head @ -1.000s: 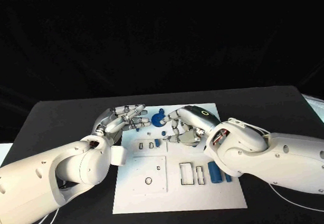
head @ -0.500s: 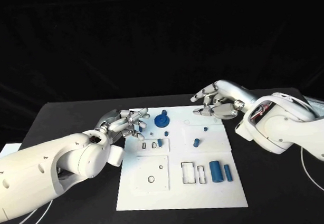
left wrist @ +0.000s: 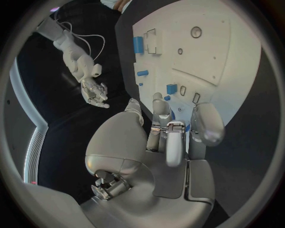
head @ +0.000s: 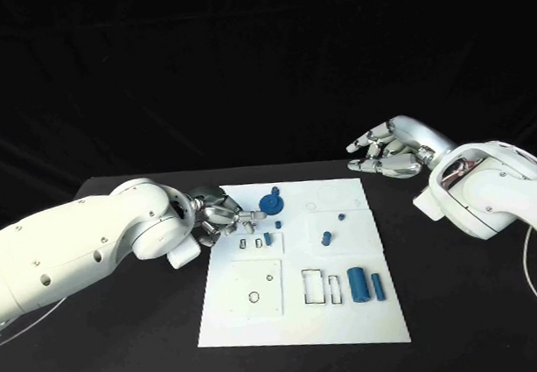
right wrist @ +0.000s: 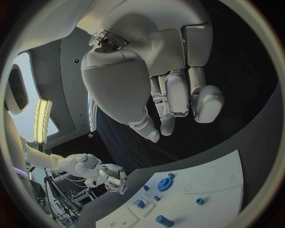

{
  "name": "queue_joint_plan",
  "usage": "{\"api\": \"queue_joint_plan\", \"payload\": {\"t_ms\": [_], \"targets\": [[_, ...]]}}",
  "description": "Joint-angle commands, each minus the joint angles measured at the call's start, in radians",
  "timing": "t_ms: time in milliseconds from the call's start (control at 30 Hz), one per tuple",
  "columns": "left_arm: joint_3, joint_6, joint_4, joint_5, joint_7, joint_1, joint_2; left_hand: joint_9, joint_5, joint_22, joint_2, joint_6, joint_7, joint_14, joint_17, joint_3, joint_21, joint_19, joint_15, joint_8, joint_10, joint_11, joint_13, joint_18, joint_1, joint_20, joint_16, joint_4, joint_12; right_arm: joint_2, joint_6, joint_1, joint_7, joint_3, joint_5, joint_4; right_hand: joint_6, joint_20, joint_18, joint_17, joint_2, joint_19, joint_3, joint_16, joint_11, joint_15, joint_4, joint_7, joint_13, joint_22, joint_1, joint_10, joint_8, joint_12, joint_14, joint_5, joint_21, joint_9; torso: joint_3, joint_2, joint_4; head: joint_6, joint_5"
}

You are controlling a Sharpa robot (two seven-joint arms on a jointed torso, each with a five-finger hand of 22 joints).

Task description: Assemble the parts on the task board

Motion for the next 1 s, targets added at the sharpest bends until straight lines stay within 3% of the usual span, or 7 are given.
{"api": "queue_joint_plan", "payload": {"t_ms": [33, 200, 367, 733, 1000], "targets": [[-0.003, 0.121, -0.021, -0.167, -0.15, 0.008, 0.028, 0.036, -0.006, 0.065, 0.02, -0.012, -0.008, 0.105, 0.263, -0.029, 0.052, 0.013, -0.007, 0.039, 0.017, -0.006, 0.062, -0.022, 0.0, -0.001, 0.002, -0.001, 0.058, 0.004, 0.012, 0.001, -0.056, 0.0, 0.022, -0.003, 0.009, 0.0, 0.018, -0.001, 0.002, -0.008, 0.003, -0.007, -0.005, -0.005, 0.004, -0.001, -0.001, -0.002, -0.006, 0.0, 0.007, -0.003, 0.024, 0.005, -0.005, -0.001, 0.0048, -0.01, 0.0004, -0.003, -0.001], [-0.006, 0.123, -0.06, -0.195, -0.172, 0.017, 0.072, 0.095, -0.004, 0.085, 0.036, -0.031, -0.014, 0.105, 0.263, -0.074, 0.067, 0.004, -0.01, 0.098, 0.014, -0.013, 0.086, -0.022, 0.0, -0.004, 0.002, 0.0, 0.079, 0.007, 0.023, 0.001, -0.071, 0.0, 0.015, -0.005, 0.01, 0.0, 0.018, -0.002, 0.001, -0.009, 0.004, -0.008, -0.005, -0.006, 0.007, -0.001, -0.001, -0.004, -0.009, 0.001, 0.008, 0.0, 0.024, 0.01, -0.006, -0.001, 0.0077, -0.012, -0.0006, -0.008, -0.001], [-0.007, 0.148, -0.105, -0.232, -0.186, 0.024, 0.119, 0.139, -0.004, 0.116, 0.052, -0.053, -0.018, 0.105, 0.263, -0.105, 0.09, 0.008, -0.014, 0.133, 0.022, -0.016, 0.107, -0.027, -0.003, -0.007, 0.002, -0.001, 0.097, 0.012, 0.028, 0.002, -0.077, 0.0, 0.005, -0.007, 0.014, -0.002, 0.019, -0.003, -0.003, -0.009, 0.008, -0.011, -0.007, -0.007, 0.011, -0.003, -0.007, -0.006, -0.011, -0.001, 0.01, -0.002, 0.024, 0.032, -0.009, -0.002, 0.0055, -0.01, -0.001, -0.013, -0.002], [-0.013, 0.215, -0.196, -0.297, -0.199, 0.036, 0.218, 0.156, -0.004, 0.124, 0.056, -0.066, -0.017, 0.105, 0.263, -0.122, 0.095, 0.008, -0.013, 0.143, 0.018, -0.016, 0.107, -0.027, -0.006, -0.007, 0.002, -0.001, 0.096, 0.018, 0.051, 0.001, -0.094, 0.0, -0.009, -0.015, 0.018, -0.003, 0.02, -0.002, -0.023, -0.013, 0.001, -0.013, -0.007, -0.008, 0.031, -0.004, -0.02, -0.017, -0.035, -0.007, 0.012, -0.008, 0.025, 0.075, -0.016, -0.003, 0.0021, -0.005, -0.0025, -0.024, -0.002], [-0.016, 0.257, -0.226, -0.314, -0.203, 0.041, 0.242, 0.163, -0.004, 0.133, 0.056, -0.069, -0.018, 0.105, 0.263, -0.129, 0.102, 0.01, -0.013, 0.148, 0.025, -0.016, 0.121, -0.029, -0.006, -0.007, 0.002, -0.001, 0.107, 0.021, 0.056, 0.001, -0.099, 0.0, -0.013, -0.02, 0.018, -0.003, 0.02, -0.002, -0.025, -0.013, -0.001, -0.014, -0.007, -0.008, 0.035, -0.005, -0.02, -0.017, -0.039, -0.005, 0.012, -0.005, 0.025, 0.077, -0.016, -0.003, -0.0004, -0.001, -0.0058, -0.03, 0.004]]}}
